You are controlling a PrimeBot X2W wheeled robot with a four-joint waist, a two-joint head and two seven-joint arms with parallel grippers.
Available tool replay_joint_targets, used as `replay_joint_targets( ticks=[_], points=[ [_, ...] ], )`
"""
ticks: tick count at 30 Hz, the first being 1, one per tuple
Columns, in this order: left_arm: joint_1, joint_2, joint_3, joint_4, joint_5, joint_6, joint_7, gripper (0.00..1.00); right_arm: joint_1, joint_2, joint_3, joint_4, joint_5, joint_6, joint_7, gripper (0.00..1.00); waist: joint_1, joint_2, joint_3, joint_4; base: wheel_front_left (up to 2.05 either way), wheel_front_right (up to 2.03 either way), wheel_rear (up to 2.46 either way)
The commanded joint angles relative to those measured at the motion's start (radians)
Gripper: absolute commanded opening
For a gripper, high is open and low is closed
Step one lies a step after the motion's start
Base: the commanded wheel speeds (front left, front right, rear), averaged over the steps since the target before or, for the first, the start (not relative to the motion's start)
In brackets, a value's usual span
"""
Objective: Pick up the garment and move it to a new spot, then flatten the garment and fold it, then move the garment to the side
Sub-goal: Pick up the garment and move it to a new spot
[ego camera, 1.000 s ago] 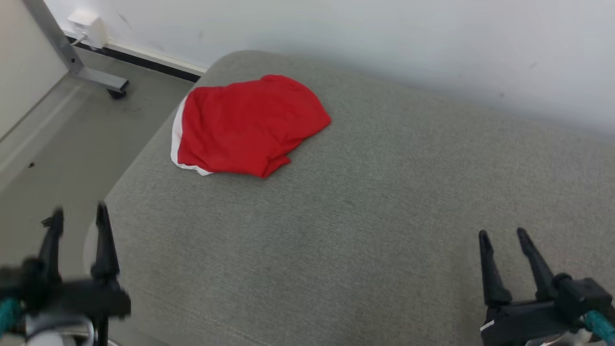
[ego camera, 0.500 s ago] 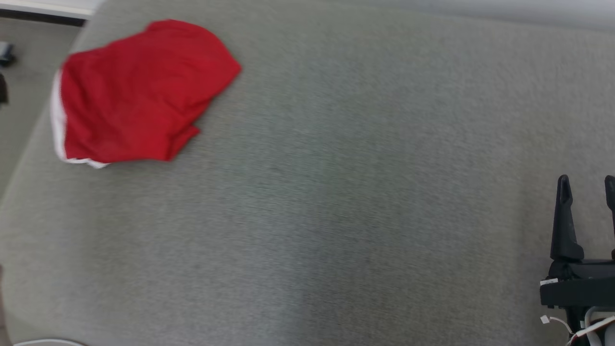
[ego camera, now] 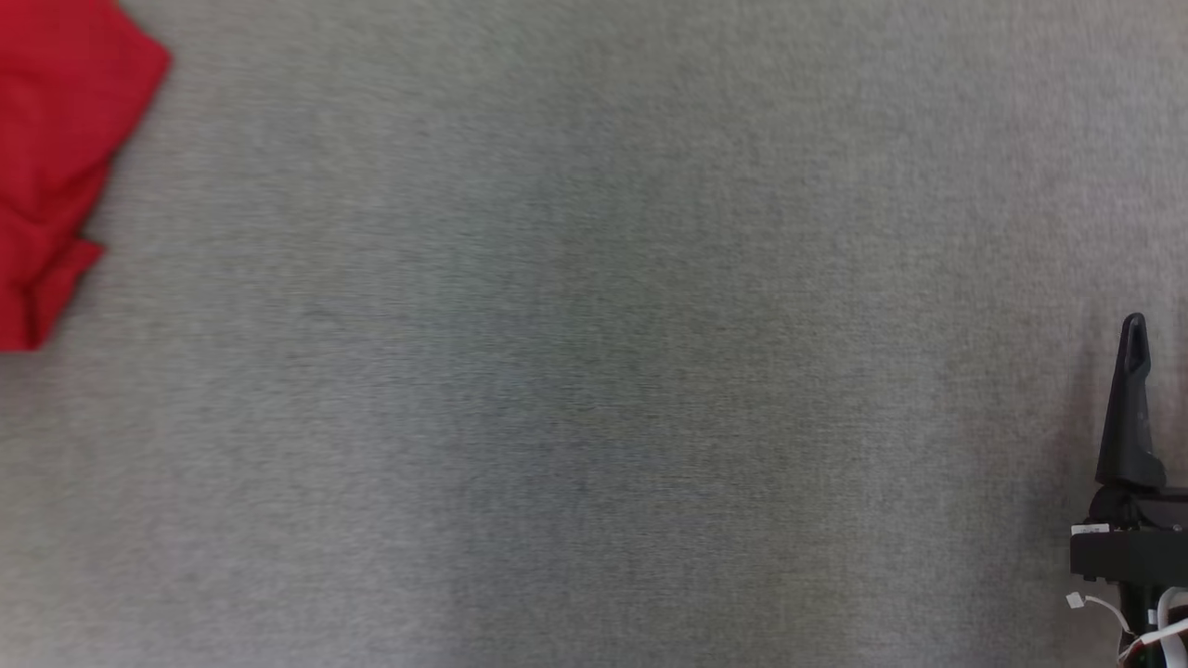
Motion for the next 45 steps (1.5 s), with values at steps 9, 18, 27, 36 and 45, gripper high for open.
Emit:
replay_joint_targets(
  ticks=[9, 18, 27, 36, 45],
  points=[
    [-0.027, 0.04, -0.036, 0.229, -0.112, 0.0, 0.257, 1.0, -0.013, 0.001, 0.002, -0.03, -0.016, -0.002, 0.011, 1.0, -0.0003, -0.0003, 0.098, -0.077, 0.0, 0.0, 0.0],
    [0.007, 0.039, -0.073, 0.31, -0.152, 0.0, 0.309, 0.0, -0.022, 0.006, 0.014, -0.025, -0.026, -0.002, 0.015, 1.0, -0.0003, -0.0003, 0.083, -0.081, 0.0, 0.0, 0.0],
    [-0.049, 0.08, -0.114, 0.236, -0.097, 0.001, -0.057, 0.0, -0.028, 0.013, 0.043, 0.028, -0.006, -0.002, -0.004, 1.0, -0.0003, -0.0003, -0.012, -0.073, 0.0, 0.0, 0.0],
    [-0.145, 0.072, -0.265, 0.068, -0.075, 0.001, -0.169, 0.0, -0.034, 0.045, 0.091, 0.151, 0.021, -0.002, -0.045, 1.0, -0.0003, -0.0003, -0.181, -0.118, 0.0, 0.0, 0.0],
    [-0.213, 0.017, -0.399, -0.189, -0.134, 0.001, -0.074, 0.0, -0.026, 0.074, 0.112, 0.25, 0.058, -0.002, -0.07, 1.0, -0.0003, -0.0003, -0.291, -0.283, 0.0, 0.0, 0.0]
  ],
)
